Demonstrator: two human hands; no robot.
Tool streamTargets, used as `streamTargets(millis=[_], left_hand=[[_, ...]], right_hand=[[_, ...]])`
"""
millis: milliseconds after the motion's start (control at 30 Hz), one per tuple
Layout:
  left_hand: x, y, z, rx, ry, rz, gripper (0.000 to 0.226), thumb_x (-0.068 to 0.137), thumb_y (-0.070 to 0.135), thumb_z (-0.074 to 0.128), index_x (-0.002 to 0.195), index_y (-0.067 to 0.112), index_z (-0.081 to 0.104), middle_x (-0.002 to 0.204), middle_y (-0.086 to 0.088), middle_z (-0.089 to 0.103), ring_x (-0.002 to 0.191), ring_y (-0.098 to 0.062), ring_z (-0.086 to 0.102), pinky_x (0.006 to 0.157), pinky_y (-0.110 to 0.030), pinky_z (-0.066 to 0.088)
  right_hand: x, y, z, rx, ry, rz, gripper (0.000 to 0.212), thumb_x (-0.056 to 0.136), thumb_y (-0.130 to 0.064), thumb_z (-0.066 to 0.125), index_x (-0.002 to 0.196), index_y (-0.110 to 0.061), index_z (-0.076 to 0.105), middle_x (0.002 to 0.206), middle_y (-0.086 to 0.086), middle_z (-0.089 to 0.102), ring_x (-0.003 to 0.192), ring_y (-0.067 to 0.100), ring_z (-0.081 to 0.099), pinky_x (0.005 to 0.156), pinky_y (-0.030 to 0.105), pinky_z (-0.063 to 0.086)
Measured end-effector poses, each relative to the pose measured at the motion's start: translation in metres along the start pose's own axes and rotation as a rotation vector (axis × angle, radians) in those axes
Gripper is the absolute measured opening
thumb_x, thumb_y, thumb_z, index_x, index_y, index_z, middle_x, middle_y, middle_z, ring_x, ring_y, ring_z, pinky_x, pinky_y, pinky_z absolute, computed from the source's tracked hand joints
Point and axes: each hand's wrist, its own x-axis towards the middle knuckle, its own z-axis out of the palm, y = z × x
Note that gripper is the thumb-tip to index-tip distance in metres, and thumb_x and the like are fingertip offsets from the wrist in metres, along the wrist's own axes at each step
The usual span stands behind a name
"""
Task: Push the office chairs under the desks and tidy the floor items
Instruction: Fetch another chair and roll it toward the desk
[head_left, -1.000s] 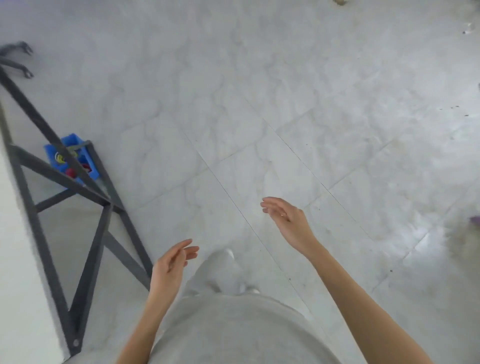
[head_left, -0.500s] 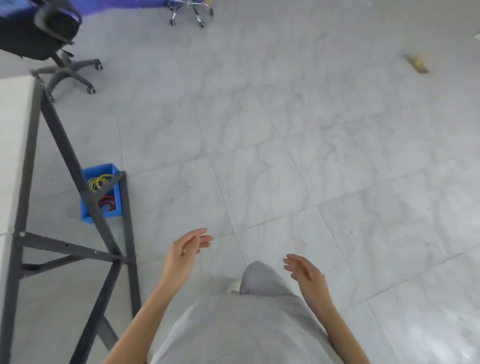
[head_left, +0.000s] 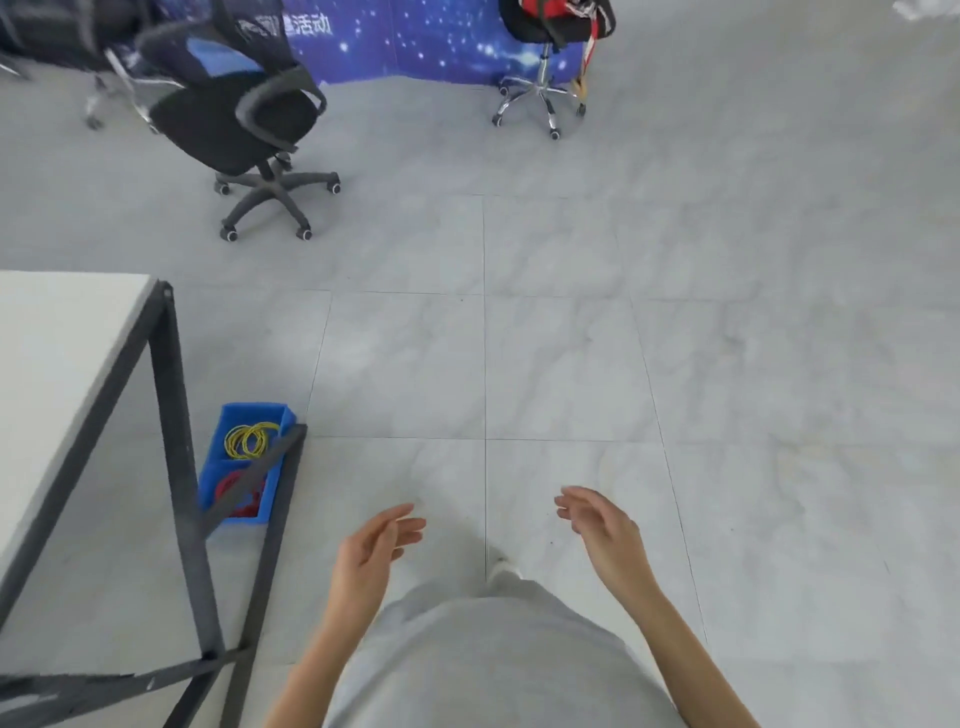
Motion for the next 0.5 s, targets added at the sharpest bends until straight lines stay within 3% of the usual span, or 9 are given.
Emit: streamTargets(millis=[133,200,333,400,500], left_hand=[[0.070,0.039,-0.005,-0.065,0.165,-0.028,0.030,0.097,0.001,0.034,0.104,0.012,0.061,0.091,-0.001,0.070,0.075,-0.001,0.067,0.068,-0.013,0.052],[0.108,0.052,-0.008,-0.104,0.224,-0.051,0.031,0.097,0.001,0.034,0.102,0.014,0.062,0.091,-0.001,0.070,0.074,-0.002,0.067,0.069,-0.017,0.052],[0.210,0.077,-0.017,-0.144,0.281,-0.087,0.031,0.097,0.003,0.035,0.101,0.016,0.062,0.091,0.000,0.071,0.081,-0.011,0.068,0.075,-0.026,0.049],[0.274,0.098,-0.030,-0.133,0.261,-0.089,0.030,0.097,0.002,0.035,0.102,0.016,0.062,0.090,0.000,0.072,0.079,-0.008,0.068,0.074,-0.026,0.049],[0.370,0.146,-0.052,-0.064,0.183,-0.036,0.032,0.096,0.003,0.037,0.099,0.023,0.062,0.081,0.013,0.074,0.079,-0.007,0.068,0.074,-0.025,0.048]], right_hand=[[0.118,-0.085,0.014,-0.040,-0.187,-0.089,0.023,0.093,-0.008,0.046,0.105,-0.021,0.060,0.102,-0.010,0.067,0.093,-0.003,0.063,0.085,0.017,0.048],[0.173,-0.116,0.028,-0.053,-0.235,-0.124,0.023,0.093,-0.007,0.046,0.105,-0.022,0.060,0.102,-0.010,0.067,0.094,-0.001,0.063,0.085,0.016,0.048],[0.282,-0.160,0.056,-0.030,-0.241,-0.111,0.023,0.093,-0.008,0.046,0.103,-0.022,0.061,0.103,-0.005,0.068,0.095,0.004,0.065,0.087,0.022,0.049],[0.329,-0.180,0.070,0.014,-0.225,-0.053,0.024,0.094,-0.006,0.045,0.102,-0.020,0.062,0.104,0.000,0.069,0.095,0.009,0.065,0.088,0.027,0.050],[0.386,-0.207,0.082,0.043,-0.146,0.030,0.024,0.094,-0.006,0.044,0.100,-0.019,0.063,0.102,-0.001,0.069,0.096,0.013,0.066,0.090,0.032,0.050]])
